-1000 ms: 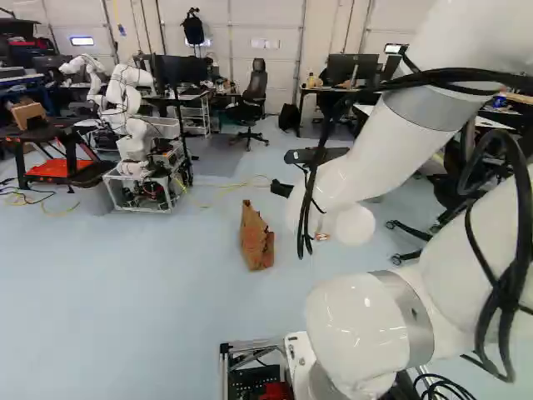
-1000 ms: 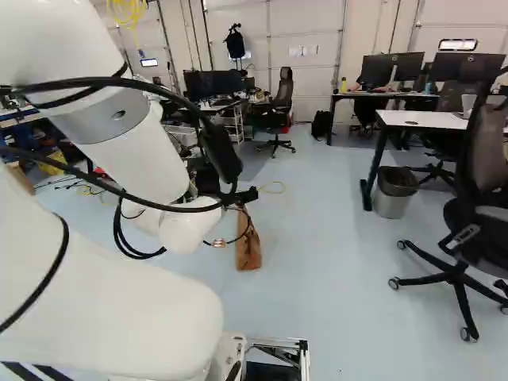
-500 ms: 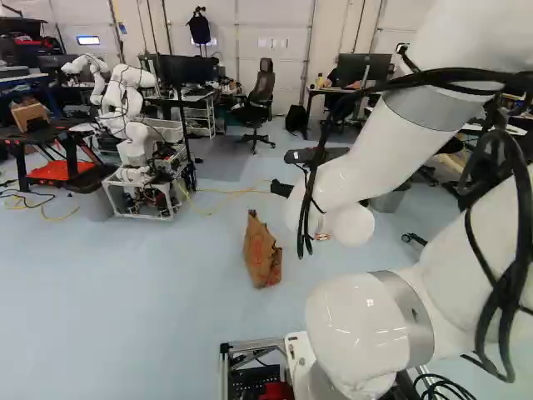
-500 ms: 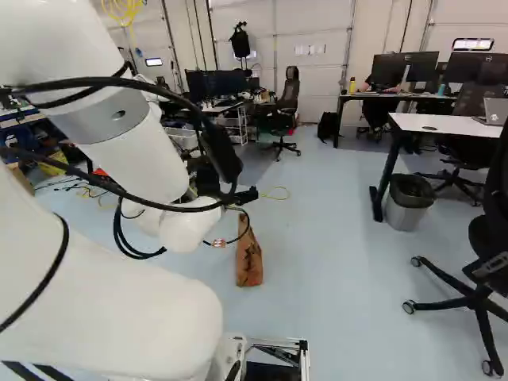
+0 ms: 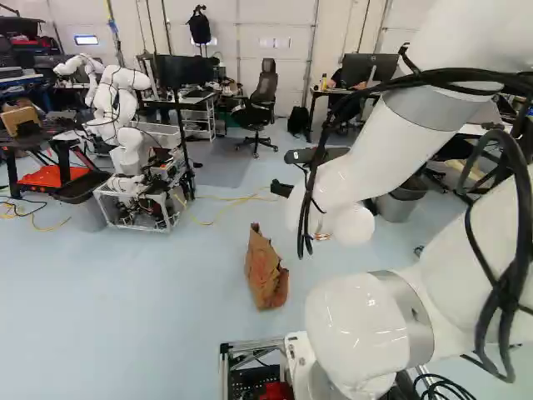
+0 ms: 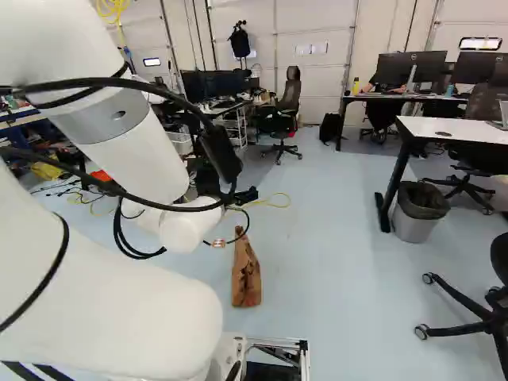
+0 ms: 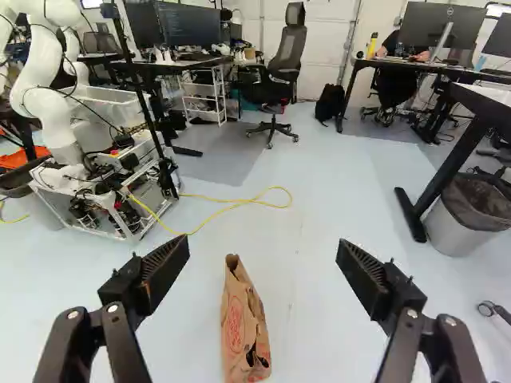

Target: Pick up the grocery bag from the ground

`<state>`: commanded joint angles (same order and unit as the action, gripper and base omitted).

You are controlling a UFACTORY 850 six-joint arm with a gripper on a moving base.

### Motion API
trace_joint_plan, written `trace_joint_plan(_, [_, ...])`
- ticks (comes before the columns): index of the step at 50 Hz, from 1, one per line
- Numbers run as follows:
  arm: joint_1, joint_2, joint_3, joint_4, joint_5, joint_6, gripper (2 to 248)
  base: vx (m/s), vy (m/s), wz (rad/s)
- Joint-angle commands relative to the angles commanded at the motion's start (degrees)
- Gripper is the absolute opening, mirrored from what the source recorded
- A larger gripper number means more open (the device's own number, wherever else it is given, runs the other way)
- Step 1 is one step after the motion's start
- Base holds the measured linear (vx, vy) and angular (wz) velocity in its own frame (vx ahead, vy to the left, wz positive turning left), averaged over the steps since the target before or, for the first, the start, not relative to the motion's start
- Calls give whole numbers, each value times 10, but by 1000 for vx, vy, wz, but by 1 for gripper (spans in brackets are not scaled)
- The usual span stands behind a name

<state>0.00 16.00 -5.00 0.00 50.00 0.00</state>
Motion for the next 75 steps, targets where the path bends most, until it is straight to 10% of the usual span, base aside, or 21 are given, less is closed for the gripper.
trace_joint_plan(39, [0, -154, -136, 0, -15, 0, 247, 21, 1, 0])
trace_joint_plan(75, [14, -318, -261, 0, -116, 0, 247, 0, 0, 0])
